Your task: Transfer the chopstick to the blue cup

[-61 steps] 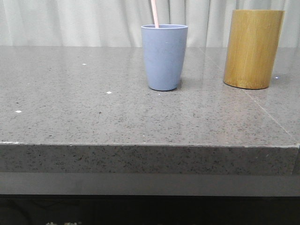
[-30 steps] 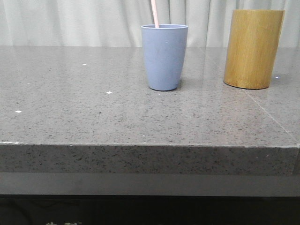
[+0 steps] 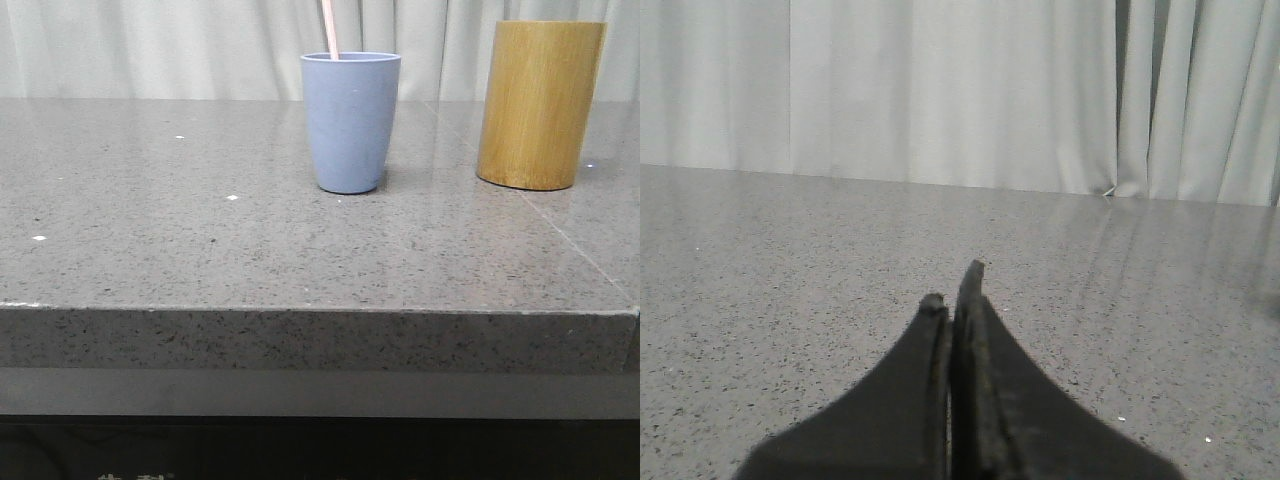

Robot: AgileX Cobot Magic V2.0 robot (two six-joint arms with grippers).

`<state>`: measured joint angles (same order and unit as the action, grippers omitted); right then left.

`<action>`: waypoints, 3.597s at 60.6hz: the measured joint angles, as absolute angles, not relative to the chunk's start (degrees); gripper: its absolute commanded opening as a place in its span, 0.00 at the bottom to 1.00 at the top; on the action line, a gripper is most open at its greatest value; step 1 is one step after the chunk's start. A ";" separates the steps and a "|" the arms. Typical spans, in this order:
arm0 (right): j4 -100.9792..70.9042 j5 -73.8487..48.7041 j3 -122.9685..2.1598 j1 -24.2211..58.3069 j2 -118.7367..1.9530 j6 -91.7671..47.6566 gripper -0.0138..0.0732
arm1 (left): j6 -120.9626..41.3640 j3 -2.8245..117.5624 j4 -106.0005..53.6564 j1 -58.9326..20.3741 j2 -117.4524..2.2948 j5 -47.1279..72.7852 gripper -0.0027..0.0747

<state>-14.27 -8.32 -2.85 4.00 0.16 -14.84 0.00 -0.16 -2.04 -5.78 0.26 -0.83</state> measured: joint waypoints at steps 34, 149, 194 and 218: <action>-14.87 -2.06 1.54 3.54 0.57 -14.84 0.08 | 0.00 -0.16 -1.95 -5.78 0.26 -0.69 0.01; -0.64 0.40 1.54 0.04 0.57 7.42 0.08 | 0.00 -0.16 -1.95 -5.78 0.26 -0.69 0.01; -0.57 0.51 1.54 0.04 0.57 7.42 0.08 | 0.00 -0.16 -1.95 -5.78 0.26 -0.69 0.01; -0.57 0.51 1.54 0.04 0.57 7.42 0.08 | 0.00 -0.16 -1.95 -3.15 0.26 -0.65 0.01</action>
